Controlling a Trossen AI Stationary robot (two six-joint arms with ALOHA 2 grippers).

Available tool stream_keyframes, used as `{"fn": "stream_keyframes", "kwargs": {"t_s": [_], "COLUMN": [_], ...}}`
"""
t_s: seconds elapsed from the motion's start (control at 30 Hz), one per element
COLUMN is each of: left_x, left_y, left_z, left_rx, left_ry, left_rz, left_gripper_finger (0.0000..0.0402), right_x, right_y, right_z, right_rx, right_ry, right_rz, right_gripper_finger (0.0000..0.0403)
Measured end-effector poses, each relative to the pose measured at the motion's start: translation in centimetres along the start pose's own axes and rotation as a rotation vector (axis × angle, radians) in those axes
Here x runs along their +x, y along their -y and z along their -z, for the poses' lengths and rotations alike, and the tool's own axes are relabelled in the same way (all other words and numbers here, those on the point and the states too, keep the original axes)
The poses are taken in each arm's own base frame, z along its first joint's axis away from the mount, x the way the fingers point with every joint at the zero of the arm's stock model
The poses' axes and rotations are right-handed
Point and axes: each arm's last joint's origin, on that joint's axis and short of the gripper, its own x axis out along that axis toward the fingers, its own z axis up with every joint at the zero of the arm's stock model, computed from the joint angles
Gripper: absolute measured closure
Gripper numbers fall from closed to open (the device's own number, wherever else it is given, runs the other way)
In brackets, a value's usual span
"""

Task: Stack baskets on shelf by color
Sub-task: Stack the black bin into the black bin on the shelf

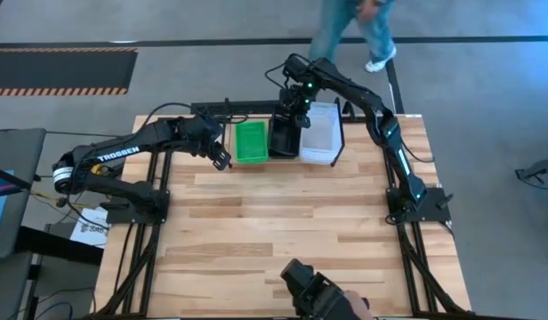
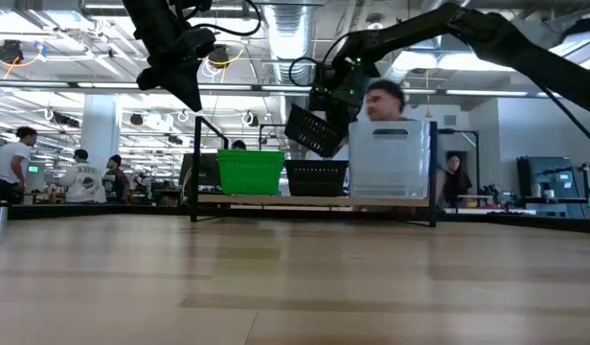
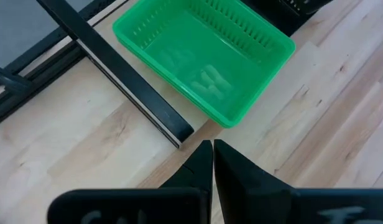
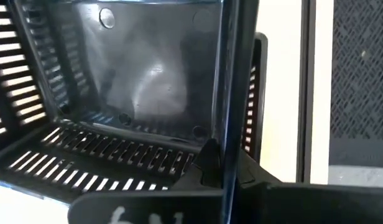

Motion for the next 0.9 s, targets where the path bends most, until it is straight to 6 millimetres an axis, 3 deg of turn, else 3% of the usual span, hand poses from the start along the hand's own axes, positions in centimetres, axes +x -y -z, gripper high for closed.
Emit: {"fn": "stream_keyframes", "kwargs": {"t_s": [0.33, 0.73, 0.9], "left_x": [0.0, 0.0, 0.0], "left_y": [0.0, -0.1, -0.1], "left_z": [0.1, 0.4, 0.4], "left_rx": [0.007, 0.036, 0.037], "left_ry": [-0.013, -0.042, -0.042], "left_rz": [0.008, 0.0, 0.0], "left_gripper_finger": [0.0401, 0.0401, 0.0401], "right_x": [0.1, 1.7, 1.8], "right_y": [-0.1, 0.2, -0.2], "right_z": [0.2, 1.4, 0.7], "right_rx": [-0.064, -0.071, -0.142], "right_ry": [-0.013, -0.115, -0.113], "right_rz": [-0.012, 0.003, 0.049], "right_gripper_finger": [0.0402, 0.0402, 0.0402]}}
